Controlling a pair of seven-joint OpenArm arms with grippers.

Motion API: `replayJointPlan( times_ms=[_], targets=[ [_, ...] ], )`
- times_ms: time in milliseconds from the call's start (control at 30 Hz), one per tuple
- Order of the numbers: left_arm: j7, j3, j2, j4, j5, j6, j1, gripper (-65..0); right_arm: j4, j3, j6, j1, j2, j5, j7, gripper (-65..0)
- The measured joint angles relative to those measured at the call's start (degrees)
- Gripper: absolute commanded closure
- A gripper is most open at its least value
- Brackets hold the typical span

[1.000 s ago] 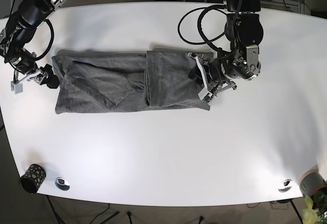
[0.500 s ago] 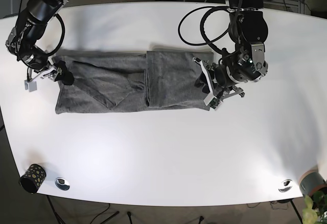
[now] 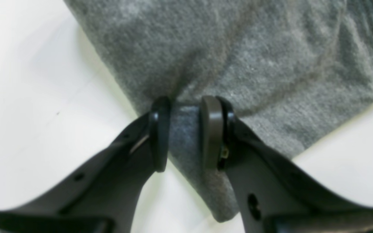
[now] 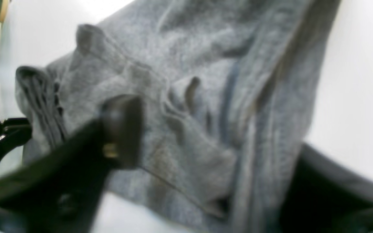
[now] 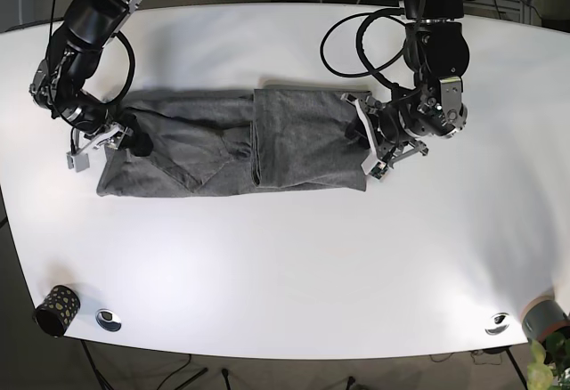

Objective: Fold the T-shirt properly

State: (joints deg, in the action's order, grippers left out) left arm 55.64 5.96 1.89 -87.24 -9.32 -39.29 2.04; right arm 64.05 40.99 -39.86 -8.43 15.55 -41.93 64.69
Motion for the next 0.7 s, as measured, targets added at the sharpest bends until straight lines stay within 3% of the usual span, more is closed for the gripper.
replayJointPlan(
  times_ms=[100, 167, 500, 700],
  targets=[
    [0.02, 0.00, 0.00, 0.04, 0.04, 0.00, 0.02, -14.6, -0.15, -0.02, 0.20, 0.52, -0.02, 0.39, -0.61, -5.1],
    [0.02, 0.00, 0.00, 0.04, 0.04, 0.00, 0.02, -14.6, -0.13, -0.02, 0.22, 0.63, 0.00, 0.39, -1.09, -0.6],
    [-0.13, -0.83, 0.46, 0.83, -0.52, 0.22, 0.17, -14.9, 18.71, -0.15, -0.15, 5.01, 1.36, -0.07, -0.59, -1.6],
    [-2.58, -2.54, 1.27, 9.11, -2.56, 0.15, 4.63, -14.6, 27.91, -0.22, -0.02, 7.96, 1.42, 0.15, -0.55, -1.6]
  ],
)
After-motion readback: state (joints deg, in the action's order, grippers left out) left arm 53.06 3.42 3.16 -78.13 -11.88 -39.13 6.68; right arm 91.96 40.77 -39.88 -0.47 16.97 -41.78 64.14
